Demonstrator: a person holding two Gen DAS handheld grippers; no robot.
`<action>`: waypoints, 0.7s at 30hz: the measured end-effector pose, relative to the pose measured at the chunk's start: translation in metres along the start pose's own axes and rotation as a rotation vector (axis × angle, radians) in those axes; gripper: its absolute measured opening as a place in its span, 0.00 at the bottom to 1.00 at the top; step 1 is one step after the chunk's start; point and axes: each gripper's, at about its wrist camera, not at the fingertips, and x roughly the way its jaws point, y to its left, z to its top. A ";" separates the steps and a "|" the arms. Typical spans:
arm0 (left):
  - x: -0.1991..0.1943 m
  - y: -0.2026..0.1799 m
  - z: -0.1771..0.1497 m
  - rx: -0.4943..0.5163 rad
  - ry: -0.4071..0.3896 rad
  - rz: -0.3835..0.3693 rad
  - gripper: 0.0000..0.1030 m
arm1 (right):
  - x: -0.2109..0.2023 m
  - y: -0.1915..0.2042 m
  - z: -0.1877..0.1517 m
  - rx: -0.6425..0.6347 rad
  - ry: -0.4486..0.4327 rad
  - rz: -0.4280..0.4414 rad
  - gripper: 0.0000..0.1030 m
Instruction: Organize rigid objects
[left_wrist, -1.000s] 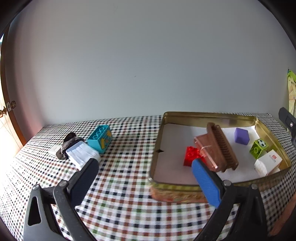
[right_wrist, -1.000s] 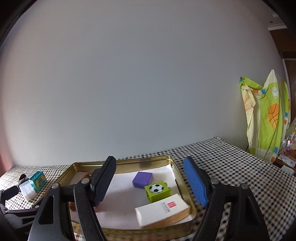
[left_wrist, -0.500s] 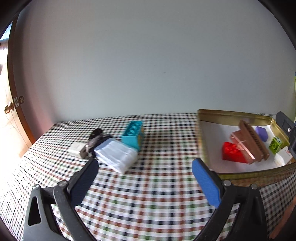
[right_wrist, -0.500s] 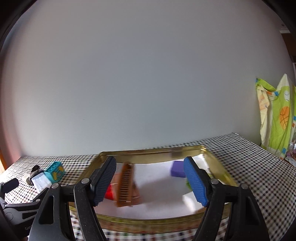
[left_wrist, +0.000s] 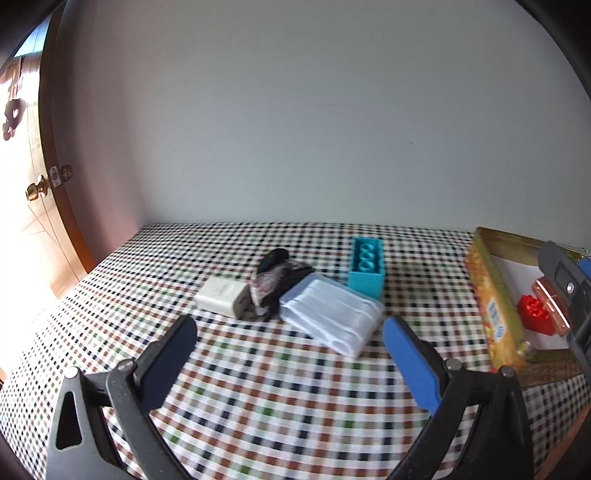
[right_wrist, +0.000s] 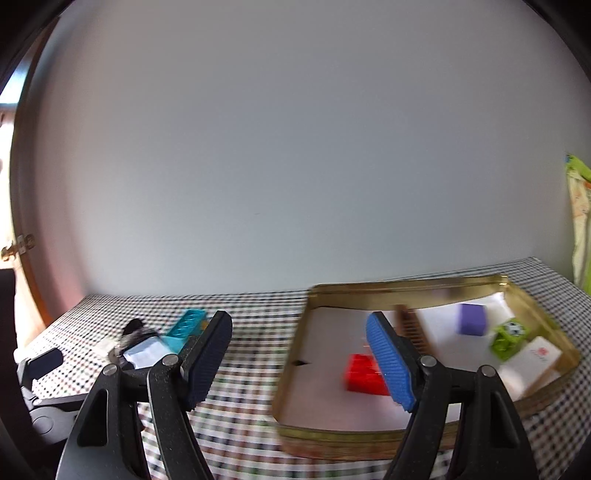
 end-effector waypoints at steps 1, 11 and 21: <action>0.003 0.006 0.001 -0.002 0.001 0.010 0.99 | 0.003 0.004 -0.001 -0.005 0.010 0.012 0.75; 0.037 0.075 0.010 -0.097 0.075 0.098 0.99 | 0.042 0.058 -0.003 -0.071 0.179 0.165 0.75; 0.037 0.116 0.022 -0.106 0.048 0.134 0.99 | 0.076 0.084 -0.011 -0.081 0.339 0.239 0.75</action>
